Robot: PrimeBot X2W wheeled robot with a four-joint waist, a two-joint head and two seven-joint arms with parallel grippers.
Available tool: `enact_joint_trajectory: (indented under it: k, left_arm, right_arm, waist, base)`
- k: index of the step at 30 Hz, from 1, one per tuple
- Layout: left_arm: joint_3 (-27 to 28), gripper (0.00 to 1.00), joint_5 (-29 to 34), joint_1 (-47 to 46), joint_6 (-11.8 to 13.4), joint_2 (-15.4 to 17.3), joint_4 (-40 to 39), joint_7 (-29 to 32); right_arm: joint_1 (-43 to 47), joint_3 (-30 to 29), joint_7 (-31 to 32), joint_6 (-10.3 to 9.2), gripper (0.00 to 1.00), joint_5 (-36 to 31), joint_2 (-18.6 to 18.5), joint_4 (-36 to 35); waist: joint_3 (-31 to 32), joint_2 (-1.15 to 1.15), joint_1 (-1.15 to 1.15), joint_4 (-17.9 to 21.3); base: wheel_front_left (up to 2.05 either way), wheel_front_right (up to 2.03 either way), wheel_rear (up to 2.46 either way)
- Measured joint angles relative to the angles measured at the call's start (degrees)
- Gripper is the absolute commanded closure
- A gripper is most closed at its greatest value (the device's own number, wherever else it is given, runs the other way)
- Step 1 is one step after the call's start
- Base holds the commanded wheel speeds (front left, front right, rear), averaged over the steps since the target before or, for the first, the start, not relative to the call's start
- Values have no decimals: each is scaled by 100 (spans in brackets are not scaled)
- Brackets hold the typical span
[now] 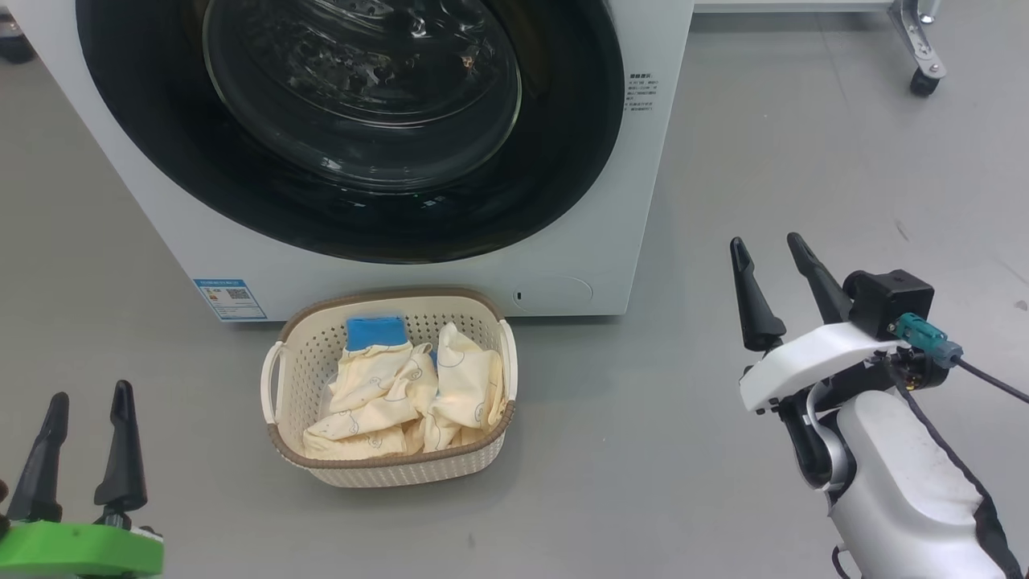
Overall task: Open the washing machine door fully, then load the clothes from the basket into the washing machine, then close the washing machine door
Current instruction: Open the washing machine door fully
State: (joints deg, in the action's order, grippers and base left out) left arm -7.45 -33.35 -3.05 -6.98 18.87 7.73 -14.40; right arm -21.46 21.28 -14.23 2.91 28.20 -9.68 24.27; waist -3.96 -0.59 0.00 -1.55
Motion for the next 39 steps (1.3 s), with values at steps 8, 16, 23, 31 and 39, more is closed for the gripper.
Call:
enact_joint_trajectory:
  k: [8,16,23,31,39]
  left_arm:
    - [5,0,-33,-57,0,115,-48,0]
    - [-7,0,-67,-161,0,221,-234,-1]
    - [-10,0,-147,-274,0,263,-368,-1]
    - [-19,0,-258,-386,0,277,-428,-1]
    - [-37,0,-321,-415,0,299,-534,-1]
  right_arm:
    - [-329,-267,-16,-44,0,70,-92,-42]
    - [-676,-611,-16,-34,24,401,-114,-73]
    - [-1053,-904,1,15,100,730,-152,-64]
    - [-1496,-1246,307,116,100,1361,-105,24]
    - [-2064,-1829,984,168,100,2485,19,242]
  waist:
    - [-189,0,0,-127]
    - [-428,0,0,-260]
    - [-643,0,0,-423]
    - [-841,0,0,-614]
    - [-1046,0,0,-783]
  base:
    - [0,0,0]
    - [0,0,0]
    - [0,0,0]
    - [0,0,0]
    - [0,0,0]
